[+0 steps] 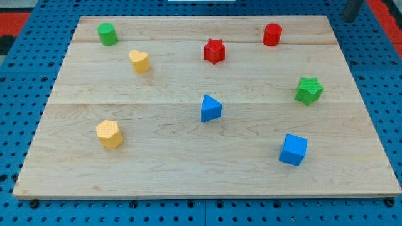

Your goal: Move your arm to red circle

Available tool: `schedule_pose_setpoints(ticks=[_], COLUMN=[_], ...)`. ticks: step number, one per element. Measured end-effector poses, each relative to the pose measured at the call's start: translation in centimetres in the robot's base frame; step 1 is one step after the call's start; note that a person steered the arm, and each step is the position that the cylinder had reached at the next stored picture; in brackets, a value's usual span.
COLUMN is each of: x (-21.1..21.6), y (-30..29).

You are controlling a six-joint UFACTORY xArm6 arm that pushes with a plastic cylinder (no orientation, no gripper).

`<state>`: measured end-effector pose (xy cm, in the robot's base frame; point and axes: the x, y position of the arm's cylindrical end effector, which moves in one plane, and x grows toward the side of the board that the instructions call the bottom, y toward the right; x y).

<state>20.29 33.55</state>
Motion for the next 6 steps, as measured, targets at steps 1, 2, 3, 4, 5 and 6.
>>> schedule_pose_setpoints(ticks=[1, 2, 3, 4, 5, 6], x=[0.2, 4.9, 7.9, 7.6, 7.9, 8.3], y=[0.1, -2.2, -2.5, -1.7, -0.9, -0.9])
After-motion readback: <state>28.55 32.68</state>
